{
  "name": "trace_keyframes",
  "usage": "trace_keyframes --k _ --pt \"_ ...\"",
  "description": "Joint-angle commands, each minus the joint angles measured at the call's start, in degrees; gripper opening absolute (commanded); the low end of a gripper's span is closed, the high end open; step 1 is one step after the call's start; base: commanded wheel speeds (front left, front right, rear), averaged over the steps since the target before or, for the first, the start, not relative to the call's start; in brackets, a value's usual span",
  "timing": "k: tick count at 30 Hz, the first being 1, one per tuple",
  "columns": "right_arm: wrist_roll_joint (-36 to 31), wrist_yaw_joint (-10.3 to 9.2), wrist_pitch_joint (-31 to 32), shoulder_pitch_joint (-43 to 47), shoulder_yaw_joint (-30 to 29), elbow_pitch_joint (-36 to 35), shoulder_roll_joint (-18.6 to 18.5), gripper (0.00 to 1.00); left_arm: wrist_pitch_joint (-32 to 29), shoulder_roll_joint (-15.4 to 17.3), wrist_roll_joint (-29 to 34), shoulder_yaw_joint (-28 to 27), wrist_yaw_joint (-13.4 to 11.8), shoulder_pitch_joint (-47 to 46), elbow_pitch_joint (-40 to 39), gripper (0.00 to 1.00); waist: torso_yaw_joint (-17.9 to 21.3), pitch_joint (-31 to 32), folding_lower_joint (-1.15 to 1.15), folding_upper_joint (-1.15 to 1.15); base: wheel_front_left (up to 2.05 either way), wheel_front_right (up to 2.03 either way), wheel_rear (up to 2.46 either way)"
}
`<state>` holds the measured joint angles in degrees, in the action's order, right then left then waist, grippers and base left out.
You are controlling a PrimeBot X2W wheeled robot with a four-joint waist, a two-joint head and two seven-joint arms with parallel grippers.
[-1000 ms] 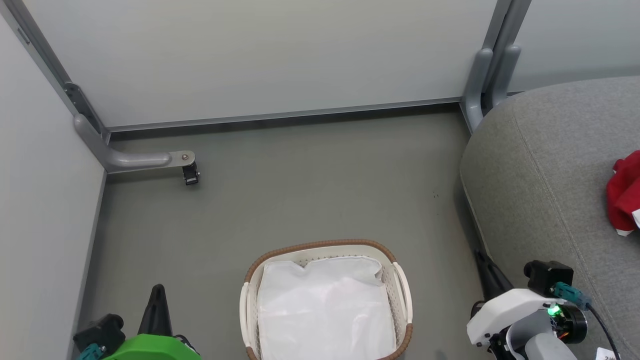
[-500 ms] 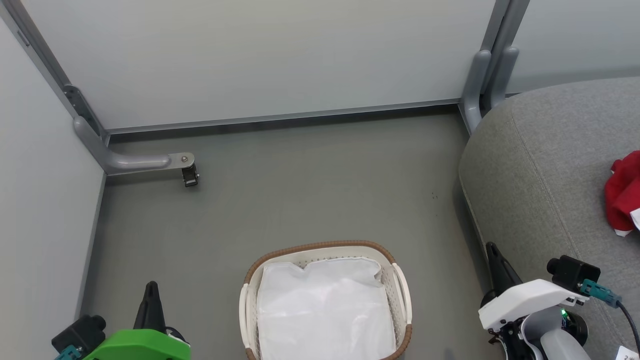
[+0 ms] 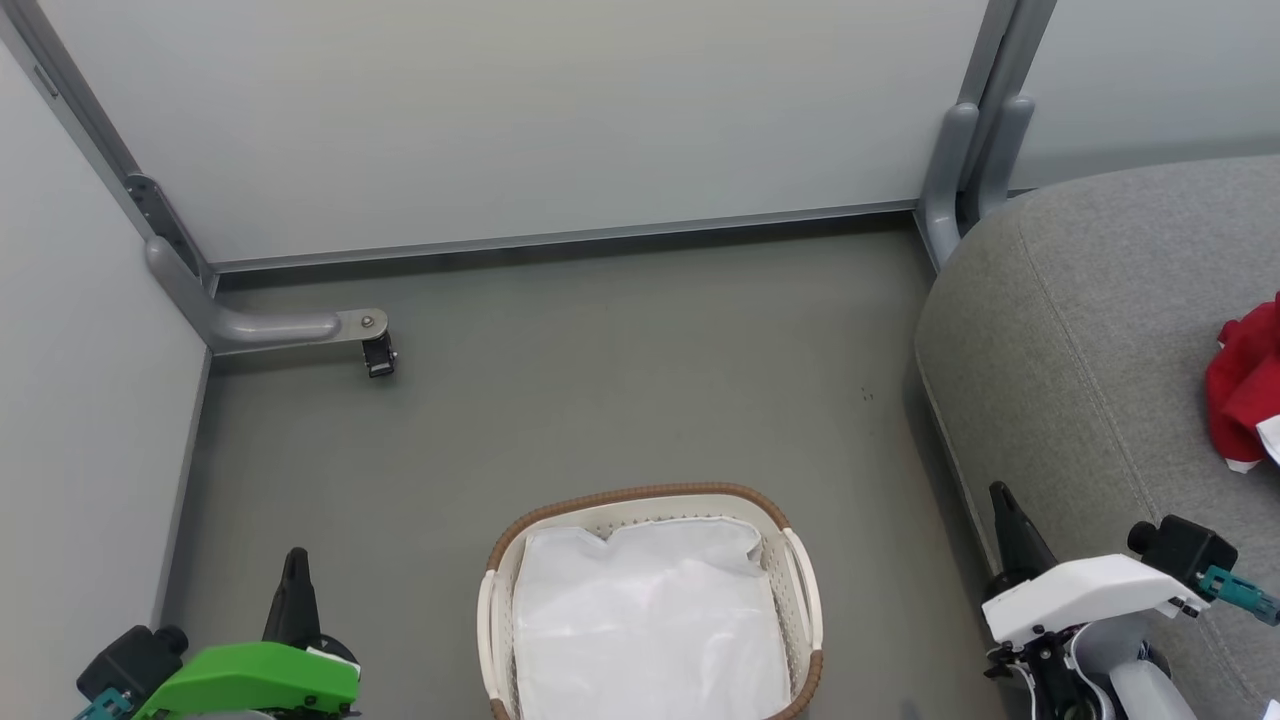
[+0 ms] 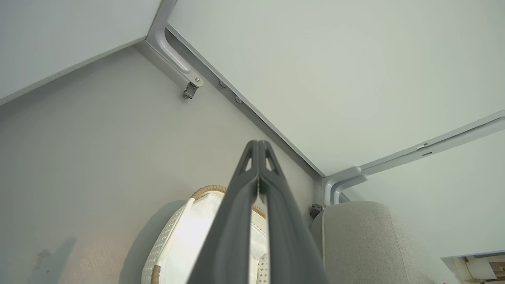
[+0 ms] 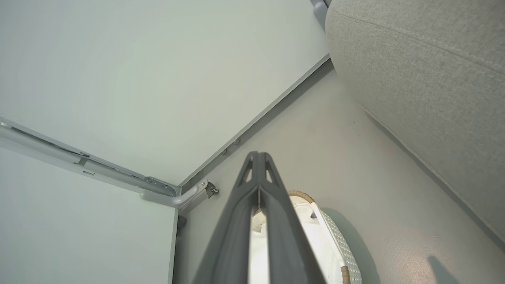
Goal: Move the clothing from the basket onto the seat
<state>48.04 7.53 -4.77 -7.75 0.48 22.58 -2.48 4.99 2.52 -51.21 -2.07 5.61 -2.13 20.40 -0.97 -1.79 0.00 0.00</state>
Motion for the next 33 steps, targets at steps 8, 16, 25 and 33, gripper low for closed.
trace_keyframes --k 8,16,25,33 --pt "6.8 -0.03 1.7 -0.1 -1.2 -2.0 -0.3 0.0 -1.8 0.3 -6.4 -1.0 0.5 -2.1 -1.7 0.0 0.1 0.2 0.0 0.0 0.0 0.0 0.0" --pt "12.0 -0.03 3.1 0.2 -2.1 -3.0 -0.3 0.0 -3.1 0.3 -11.3 -1.4 0.7 -2.5 -2.4 0.0 0.2 0.3 0.0 0.0 0.0 0.0 0.0" --pt "17.5 -0.04 4.5 0.5 -2.9 -3.9 -0.4 0.0 -4.6 0.4 -16.4 -2.0 1.0 -3.0 -3.1 0.0 0.3 0.5 0.0 0.0 0.0 0.0 0.0" --pt "21.9 -0.04 5.6 0.7 -3.6 -4.7 -0.4 0.0 -5.7 0.4 -20.3 -2.5 1.1 -3.1 -3.6 0.0 0.4 0.6 0.0 0.0 0.0 0.0 0.0"
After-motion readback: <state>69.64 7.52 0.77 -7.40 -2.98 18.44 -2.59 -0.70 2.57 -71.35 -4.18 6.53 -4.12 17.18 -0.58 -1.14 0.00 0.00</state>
